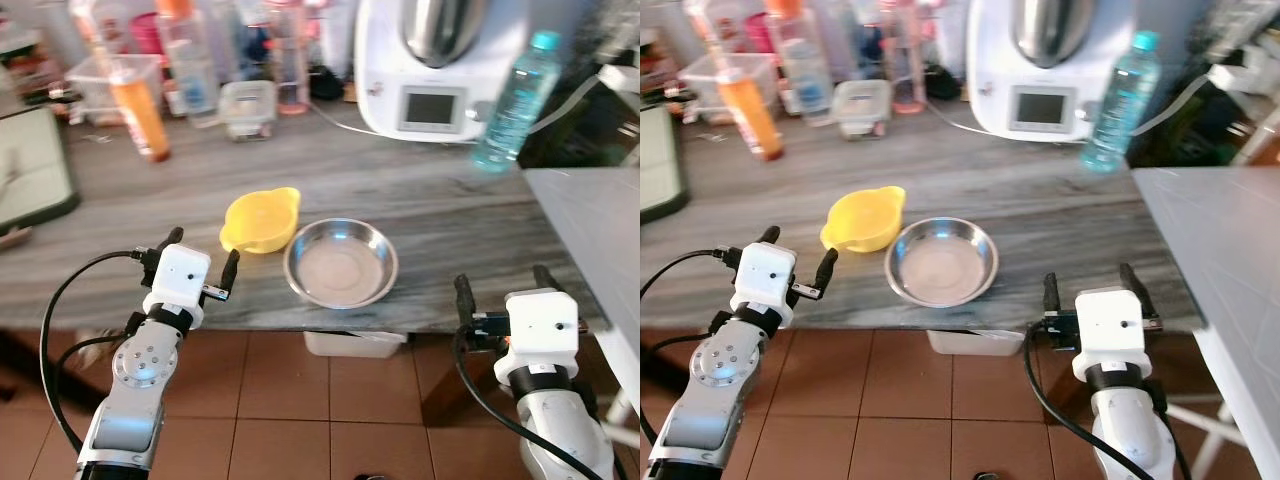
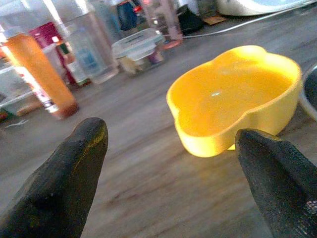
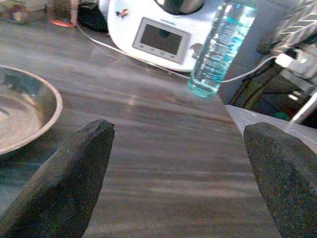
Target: Setting the table
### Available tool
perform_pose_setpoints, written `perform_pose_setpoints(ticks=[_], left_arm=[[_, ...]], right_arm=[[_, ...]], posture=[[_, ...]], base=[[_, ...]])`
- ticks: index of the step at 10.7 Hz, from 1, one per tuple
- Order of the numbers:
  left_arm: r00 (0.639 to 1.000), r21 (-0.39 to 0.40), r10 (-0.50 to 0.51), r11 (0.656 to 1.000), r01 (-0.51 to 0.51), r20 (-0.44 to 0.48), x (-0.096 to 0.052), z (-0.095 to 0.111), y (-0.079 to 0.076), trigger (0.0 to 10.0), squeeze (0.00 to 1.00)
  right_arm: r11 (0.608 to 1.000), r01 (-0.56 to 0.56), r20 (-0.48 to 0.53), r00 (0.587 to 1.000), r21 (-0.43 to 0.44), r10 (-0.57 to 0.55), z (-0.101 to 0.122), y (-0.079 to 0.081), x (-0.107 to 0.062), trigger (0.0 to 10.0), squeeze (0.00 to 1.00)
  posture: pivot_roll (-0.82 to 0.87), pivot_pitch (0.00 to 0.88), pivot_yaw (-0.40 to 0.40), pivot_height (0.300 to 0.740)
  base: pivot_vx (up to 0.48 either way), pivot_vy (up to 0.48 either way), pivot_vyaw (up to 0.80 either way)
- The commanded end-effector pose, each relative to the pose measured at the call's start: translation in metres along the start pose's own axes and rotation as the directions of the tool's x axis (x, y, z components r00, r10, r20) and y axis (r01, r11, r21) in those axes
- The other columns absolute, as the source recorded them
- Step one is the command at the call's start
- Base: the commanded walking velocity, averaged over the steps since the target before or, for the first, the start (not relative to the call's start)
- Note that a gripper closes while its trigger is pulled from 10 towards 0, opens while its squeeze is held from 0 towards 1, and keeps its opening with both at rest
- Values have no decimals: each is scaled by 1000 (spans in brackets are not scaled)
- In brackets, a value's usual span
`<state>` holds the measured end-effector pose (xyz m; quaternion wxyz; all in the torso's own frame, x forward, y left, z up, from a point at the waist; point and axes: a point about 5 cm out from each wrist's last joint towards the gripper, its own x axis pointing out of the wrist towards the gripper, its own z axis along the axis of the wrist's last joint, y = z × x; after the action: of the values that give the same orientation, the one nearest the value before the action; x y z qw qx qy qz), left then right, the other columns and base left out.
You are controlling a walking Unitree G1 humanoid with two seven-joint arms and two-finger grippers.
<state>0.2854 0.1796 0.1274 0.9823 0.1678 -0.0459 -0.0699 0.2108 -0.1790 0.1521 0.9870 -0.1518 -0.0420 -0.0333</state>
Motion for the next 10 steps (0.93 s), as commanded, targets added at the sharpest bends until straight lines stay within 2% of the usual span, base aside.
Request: perform_pose_setpoints(ticks=[1,8,10], left_arm=[[1000,2,0,1000,0,-9,-3,-1,2,10000,0],[1000,24,-23,999,24,-13,0,-3,1,10000,0],[1000,46,-28,999,28,-2,-1,-3,0,10000,0]], right_arm=[[1000,-7,21,1000,7,7,5,1,-1,10000,0],[1000,-11,15,1000,4,11,2,4,-1,10000,0],[1000,-15,15,1000,5,15,1,6,-1,10000,0]], posture=[[7,96,31,740],[6,99,39,740],[10,94,41,740]], base=[[0,307,0],[0,461,0],[0,0,0]])
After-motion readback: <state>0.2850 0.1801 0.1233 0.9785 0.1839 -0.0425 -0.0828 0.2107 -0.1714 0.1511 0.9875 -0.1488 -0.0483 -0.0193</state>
